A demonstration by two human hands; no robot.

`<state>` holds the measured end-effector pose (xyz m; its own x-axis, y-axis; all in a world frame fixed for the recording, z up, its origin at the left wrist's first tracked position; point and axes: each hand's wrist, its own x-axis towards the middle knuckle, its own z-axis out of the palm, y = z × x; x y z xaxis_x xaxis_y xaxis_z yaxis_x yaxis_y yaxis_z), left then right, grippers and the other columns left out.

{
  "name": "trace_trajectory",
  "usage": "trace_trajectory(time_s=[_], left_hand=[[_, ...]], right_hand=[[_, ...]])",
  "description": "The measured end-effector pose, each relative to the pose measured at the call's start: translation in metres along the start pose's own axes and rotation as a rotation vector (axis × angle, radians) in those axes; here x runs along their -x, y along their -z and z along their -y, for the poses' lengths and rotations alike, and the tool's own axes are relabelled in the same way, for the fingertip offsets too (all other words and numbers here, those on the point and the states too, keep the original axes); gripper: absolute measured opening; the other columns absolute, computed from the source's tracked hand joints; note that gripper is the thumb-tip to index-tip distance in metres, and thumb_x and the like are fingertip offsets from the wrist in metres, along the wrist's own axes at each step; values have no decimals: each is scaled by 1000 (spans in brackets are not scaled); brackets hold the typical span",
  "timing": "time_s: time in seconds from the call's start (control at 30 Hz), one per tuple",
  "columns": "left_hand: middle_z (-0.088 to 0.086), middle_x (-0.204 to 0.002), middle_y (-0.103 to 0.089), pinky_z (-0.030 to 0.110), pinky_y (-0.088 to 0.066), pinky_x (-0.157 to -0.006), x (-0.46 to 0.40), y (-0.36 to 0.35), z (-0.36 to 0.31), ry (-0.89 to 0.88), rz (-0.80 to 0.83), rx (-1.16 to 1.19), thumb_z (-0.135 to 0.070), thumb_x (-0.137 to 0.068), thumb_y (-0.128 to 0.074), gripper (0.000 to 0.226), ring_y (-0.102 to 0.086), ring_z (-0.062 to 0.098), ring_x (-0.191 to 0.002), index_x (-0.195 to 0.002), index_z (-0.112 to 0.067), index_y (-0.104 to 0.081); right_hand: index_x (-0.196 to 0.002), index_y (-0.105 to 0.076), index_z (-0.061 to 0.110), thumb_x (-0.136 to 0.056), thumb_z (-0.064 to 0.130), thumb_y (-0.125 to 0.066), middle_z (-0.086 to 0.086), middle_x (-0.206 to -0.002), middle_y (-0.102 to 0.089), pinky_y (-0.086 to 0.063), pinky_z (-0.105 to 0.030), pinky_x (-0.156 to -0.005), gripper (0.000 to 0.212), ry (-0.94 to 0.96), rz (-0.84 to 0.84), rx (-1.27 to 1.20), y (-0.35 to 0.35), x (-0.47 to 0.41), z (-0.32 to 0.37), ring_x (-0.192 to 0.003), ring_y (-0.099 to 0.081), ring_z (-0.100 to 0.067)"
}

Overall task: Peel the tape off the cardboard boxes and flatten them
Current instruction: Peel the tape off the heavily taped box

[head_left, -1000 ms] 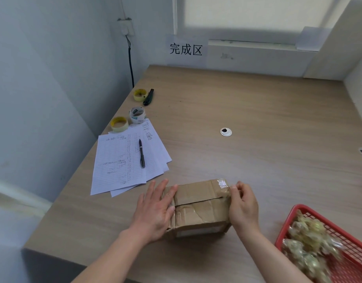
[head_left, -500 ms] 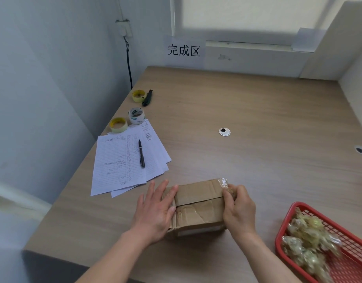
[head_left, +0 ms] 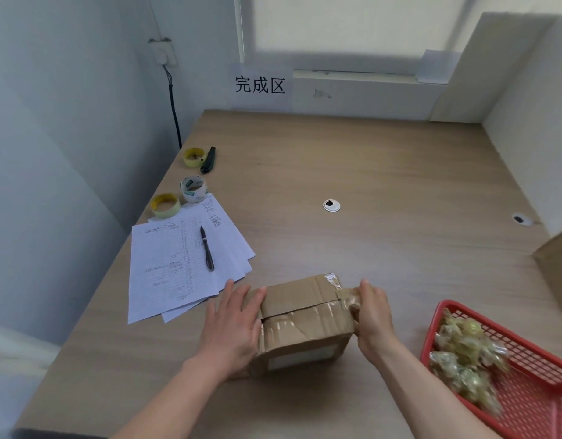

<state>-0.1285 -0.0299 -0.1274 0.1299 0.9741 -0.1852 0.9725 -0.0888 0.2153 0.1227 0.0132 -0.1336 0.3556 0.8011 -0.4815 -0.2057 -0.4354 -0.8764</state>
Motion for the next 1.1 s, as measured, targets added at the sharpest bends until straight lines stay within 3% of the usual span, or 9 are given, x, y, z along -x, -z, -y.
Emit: trace_trajectory(time_s=[0.1, 0.23, 0.3, 0.43, 0.53, 0.6, 0.67, 0.83, 1.1], left_hand=[[-3, -165, 1, 52, 3, -120, -11, 11, -13, -14, -39, 22, -66, -85, -31, 76, 20, 25, -150, -151, -30, -22], [-3, -163, 21, 53, 10, -119, -15, 1, -31, -172, 104, -52, -96, -52, -41, 128, 27, 30, -148, -155, -37, 9], [0, -163, 19, 55, 4, -118, -15, -8, -27, -221, 95, -118, -91, -56, -50, 126, 21, 32, -148, -151, -40, 14], [3, -163, 3, 54, -1, -116, -14, -16, -19, -230, -8, -142, -87, -58, -46, 116, 5, 31, -145, -151, -41, 7], [3, -161, 1, 54, -1, -116, -13, -17, -20, -228, -44, -155, -85, -58, -45, 115, 1, 31, -144, -152, -40, 4], [2, -159, 3, 53, 1, -116, -13, -17, -22, -228, -49, -160, -80, -58, -49, 114, 1, 32, -143, -151, -40, 6], [3, -159, 3, 53, 1, -114, -13, -16, -24, -229, -63, -167, -77, -59, -51, 114, 0, 33, -144, -151, -39, 6], [5, -158, 5, 55, -2, -115, -6, -19, -28, -220, -73, -199, -78, -64, -52, 114, -1, 37, -144, -151, -36, 9], [5, -157, 6, 58, 2, -113, -5, -23, -28, -204, -72, -192, -79, -62, -49, 115, 0, 39, -145, -152, -36, 8]], right_hand=[[-122, -48, 26, -99, 53, -47, -4, -104, -55, -50, -33, -59, 35, -67, 142, -20, -1, 6, -2, -92, -60, -24], [-140, -41, 29, -98, 48, -52, 0, -135, -52, -52, -34, -64, 47, -27, 179, 9, -10, 15, -19, -117, -57, -21], [-135, -47, 25, -98, 46, -53, 1, -130, -56, -53, -36, -67, 43, -6, 83, 68, -7, 15, -22, -112, -58, -19], [-125, -59, 19, -94, 41, -57, -3, -126, -63, -45, -41, -98, 38, 112, -298, 435, 27, 11, -19, -115, -57, -24], [-114, -65, 19, -92, 38, -60, 6, -106, -69, -43, -35, -83, 29, 238, -419, 525, 48, 26, -8, -106, -62, -24], [-83, -67, 20, -87, 43, -65, 13, -71, -67, -44, -33, -68, 24, 343, -348, 517, 44, 44, -5, -82, -67, -18], [-63, -57, 19, -80, 57, -66, 11, -58, -60, -41, -32, -56, 42, 396, -231, 659, 29, 61, -12, -61, -60, -12], [-73, -42, 21, -80, 67, -62, 5, -73, -55, -34, -34, -59, 51, 441, -202, 1018, -10, 77, -35, -72, -55, -25], [-99, -54, 14, -102, 35, -44, -12, -105, -61, -36, -40, -62, 24, 651, -184, 1209, -22, 76, -34, -88, -62, -41]])
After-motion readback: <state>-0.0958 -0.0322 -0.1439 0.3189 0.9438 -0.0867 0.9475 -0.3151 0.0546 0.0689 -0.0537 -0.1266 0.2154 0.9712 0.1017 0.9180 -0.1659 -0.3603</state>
